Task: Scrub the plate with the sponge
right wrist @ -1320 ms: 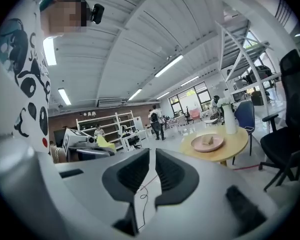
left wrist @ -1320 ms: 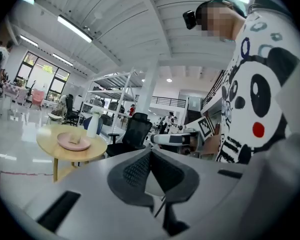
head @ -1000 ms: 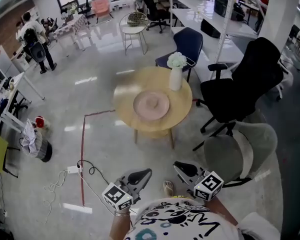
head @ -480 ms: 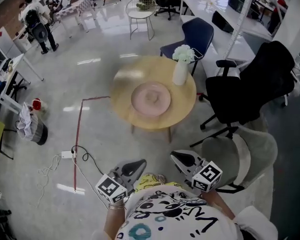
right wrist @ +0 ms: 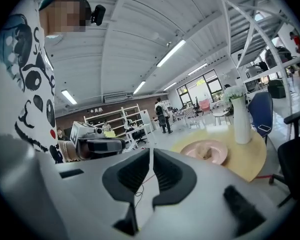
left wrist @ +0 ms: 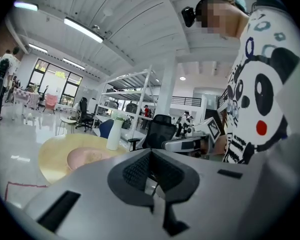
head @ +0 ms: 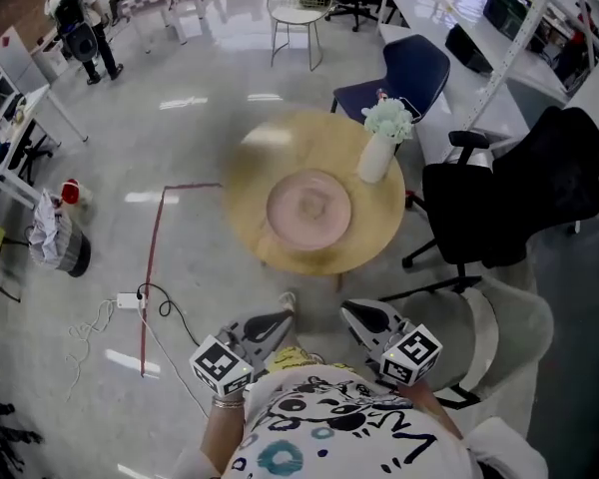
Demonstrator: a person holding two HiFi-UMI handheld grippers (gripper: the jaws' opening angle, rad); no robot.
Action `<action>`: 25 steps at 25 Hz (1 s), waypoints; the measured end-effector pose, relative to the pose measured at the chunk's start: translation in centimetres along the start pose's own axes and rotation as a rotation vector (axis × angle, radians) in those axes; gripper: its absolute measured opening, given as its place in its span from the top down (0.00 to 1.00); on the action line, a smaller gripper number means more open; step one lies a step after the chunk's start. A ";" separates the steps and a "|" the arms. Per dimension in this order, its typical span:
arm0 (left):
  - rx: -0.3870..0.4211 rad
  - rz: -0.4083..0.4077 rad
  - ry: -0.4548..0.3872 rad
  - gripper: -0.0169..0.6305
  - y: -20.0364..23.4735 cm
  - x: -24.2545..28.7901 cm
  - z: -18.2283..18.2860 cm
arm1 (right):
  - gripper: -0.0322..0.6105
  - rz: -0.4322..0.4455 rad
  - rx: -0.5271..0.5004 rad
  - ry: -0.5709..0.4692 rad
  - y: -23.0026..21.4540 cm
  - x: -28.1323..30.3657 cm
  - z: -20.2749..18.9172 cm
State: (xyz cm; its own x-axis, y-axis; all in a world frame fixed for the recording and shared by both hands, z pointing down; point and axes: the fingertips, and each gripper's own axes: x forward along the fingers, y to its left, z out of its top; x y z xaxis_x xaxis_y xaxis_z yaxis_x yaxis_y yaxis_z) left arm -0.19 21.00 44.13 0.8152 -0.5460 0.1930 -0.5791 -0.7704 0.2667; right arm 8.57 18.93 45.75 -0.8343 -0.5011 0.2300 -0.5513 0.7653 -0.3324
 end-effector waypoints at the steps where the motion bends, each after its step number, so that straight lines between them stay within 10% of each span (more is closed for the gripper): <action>1: 0.004 -0.008 0.003 0.95 0.9 0.5 0.2 | 0.90 -0.005 0.001 -0.001 -0.8 0.7 0.3; 25: -0.029 -0.116 0.145 0.95 22.2 9.9 1.8 | 0.90 -0.199 0.047 0.032 -15.5 16.4 6.9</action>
State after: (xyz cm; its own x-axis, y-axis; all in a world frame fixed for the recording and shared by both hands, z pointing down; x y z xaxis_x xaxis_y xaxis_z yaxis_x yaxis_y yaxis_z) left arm -4.93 -2.09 50.27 0.8688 -0.3991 0.2932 -0.4827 -0.8147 0.3214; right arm 3.40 -3.92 48.34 -0.7083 -0.6268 0.3246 -0.7059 0.6320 -0.3198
